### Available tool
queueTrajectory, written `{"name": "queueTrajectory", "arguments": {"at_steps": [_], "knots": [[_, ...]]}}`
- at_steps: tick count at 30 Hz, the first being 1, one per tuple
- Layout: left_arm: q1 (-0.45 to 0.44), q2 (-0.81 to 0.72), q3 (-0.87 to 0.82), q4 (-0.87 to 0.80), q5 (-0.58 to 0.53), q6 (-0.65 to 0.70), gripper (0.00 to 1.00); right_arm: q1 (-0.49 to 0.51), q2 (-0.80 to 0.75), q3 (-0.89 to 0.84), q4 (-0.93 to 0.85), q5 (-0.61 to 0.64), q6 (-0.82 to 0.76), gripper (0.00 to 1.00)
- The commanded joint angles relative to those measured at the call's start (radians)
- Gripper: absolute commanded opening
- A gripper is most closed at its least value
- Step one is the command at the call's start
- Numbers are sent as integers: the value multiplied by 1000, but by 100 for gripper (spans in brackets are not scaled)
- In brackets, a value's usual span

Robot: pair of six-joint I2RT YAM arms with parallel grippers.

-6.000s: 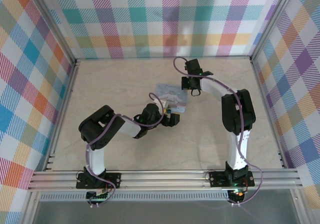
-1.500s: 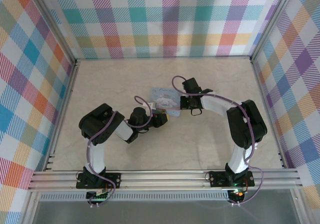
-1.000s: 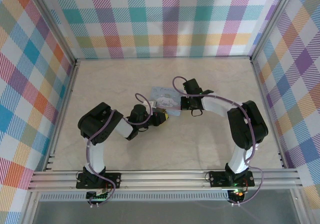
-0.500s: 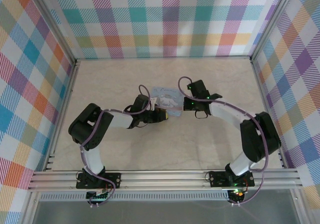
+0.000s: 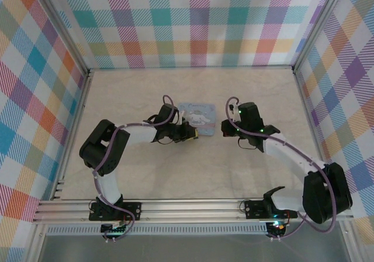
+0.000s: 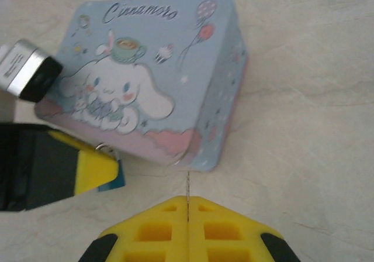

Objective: Unlock the padlock with the key

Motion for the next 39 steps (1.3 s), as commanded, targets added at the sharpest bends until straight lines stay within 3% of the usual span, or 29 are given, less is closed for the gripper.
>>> {"name": "queueTrajectory", "arguments": {"at_steps": [1, 14, 31, 35, 39], "knots": [[8, 30, 41, 77, 36, -101, 7, -10, -60, -58, 102, -114, 19, 0], [5, 101, 96, 245, 14, -275, 8, -40, -182, -100, 178, -284, 75, 0], [8, 71, 112, 171, 30, -257, 9, -68, -155, 55, 297, -427, 227, 0], [10, 65, 108, 171, 26, -257, 9, -117, -138, 51, 340, -429, 282, 0], [13, 63, 110, 169, 31, -258, 9, -228, -113, -9, 450, -492, 396, 0]]}}
